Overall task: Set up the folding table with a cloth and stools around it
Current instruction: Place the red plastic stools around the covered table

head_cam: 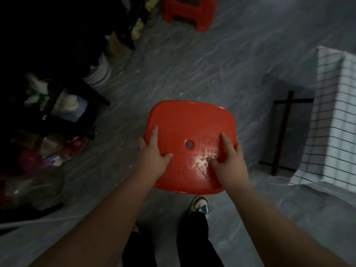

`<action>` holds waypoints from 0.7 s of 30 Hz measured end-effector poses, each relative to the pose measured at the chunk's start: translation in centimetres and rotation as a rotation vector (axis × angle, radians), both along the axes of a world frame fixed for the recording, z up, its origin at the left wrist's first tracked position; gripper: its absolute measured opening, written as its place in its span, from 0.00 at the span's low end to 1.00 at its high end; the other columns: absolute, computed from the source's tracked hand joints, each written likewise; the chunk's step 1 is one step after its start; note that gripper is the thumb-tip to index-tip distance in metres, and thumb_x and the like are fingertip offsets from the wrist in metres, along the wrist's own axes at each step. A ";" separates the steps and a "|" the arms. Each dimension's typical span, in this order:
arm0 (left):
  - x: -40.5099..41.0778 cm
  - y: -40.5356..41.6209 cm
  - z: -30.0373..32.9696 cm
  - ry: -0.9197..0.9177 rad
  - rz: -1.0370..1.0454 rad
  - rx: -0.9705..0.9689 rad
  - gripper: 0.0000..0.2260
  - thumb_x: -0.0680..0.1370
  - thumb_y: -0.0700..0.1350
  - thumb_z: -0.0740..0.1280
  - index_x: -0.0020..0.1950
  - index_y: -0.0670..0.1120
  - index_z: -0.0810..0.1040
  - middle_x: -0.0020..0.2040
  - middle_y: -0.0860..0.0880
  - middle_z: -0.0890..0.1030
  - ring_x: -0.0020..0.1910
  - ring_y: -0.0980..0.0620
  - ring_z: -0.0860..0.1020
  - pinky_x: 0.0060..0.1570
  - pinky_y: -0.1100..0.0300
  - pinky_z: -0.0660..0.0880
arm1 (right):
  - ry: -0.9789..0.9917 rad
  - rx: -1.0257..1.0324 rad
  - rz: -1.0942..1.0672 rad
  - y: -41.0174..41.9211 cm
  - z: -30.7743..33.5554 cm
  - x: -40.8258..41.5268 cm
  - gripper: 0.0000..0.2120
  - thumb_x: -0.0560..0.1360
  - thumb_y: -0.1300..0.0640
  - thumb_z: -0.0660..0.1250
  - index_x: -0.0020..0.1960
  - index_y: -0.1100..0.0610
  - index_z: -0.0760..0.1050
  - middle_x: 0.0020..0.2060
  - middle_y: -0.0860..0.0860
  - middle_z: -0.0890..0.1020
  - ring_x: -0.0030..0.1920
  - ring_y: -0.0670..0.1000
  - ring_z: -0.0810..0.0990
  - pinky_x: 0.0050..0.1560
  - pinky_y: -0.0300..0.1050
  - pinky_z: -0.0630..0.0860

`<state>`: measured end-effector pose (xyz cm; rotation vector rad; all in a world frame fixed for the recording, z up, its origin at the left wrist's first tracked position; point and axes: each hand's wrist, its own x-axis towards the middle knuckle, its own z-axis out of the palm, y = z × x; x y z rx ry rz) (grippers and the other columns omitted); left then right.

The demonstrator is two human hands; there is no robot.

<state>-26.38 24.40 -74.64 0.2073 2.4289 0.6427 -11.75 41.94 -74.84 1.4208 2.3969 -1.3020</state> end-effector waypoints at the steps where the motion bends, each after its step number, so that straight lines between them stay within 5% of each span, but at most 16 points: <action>1: 0.1 2.2 -0.1 0.003 -0.014 -0.003 0.46 0.72 0.51 0.75 0.78 0.66 0.45 0.77 0.39 0.54 0.70 0.38 0.68 0.68 0.39 0.67 | 0.004 0.002 -0.019 1.8 -0.1 0.5 0.44 0.70 0.52 0.77 0.77 0.36 0.56 0.74 0.50 0.61 0.69 0.54 0.71 0.66 0.49 0.69; 16: -3.4 23.6 -3.1 0.037 -0.198 0.050 0.45 0.72 0.51 0.74 0.79 0.63 0.46 0.75 0.39 0.57 0.68 0.39 0.70 0.68 0.47 0.69 | -0.006 0.050 -0.162 20.8 -2.8 -0.3 0.44 0.70 0.52 0.76 0.76 0.32 0.54 0.78 0.51 0.55 0.69 0.57 0.71 0.64 0.48 0.69; 21: -3.3 28.7 -4.4 -0.009 -0.251 0.049 0.45 0.73 0.51 0.73 0.79 0.62 0.45 0.77 0.38 0.54 0.70 0.39 0.68 0.68 0.47 0.67 | -0.095 0.016 -0.202 25.8 -3.5 0.0 0.44 0.70 0.50 0.76 0.74 0.28 0.52 0.80 0.51 0.52 0.72 0.59 0.69 0.67 0.55 0.69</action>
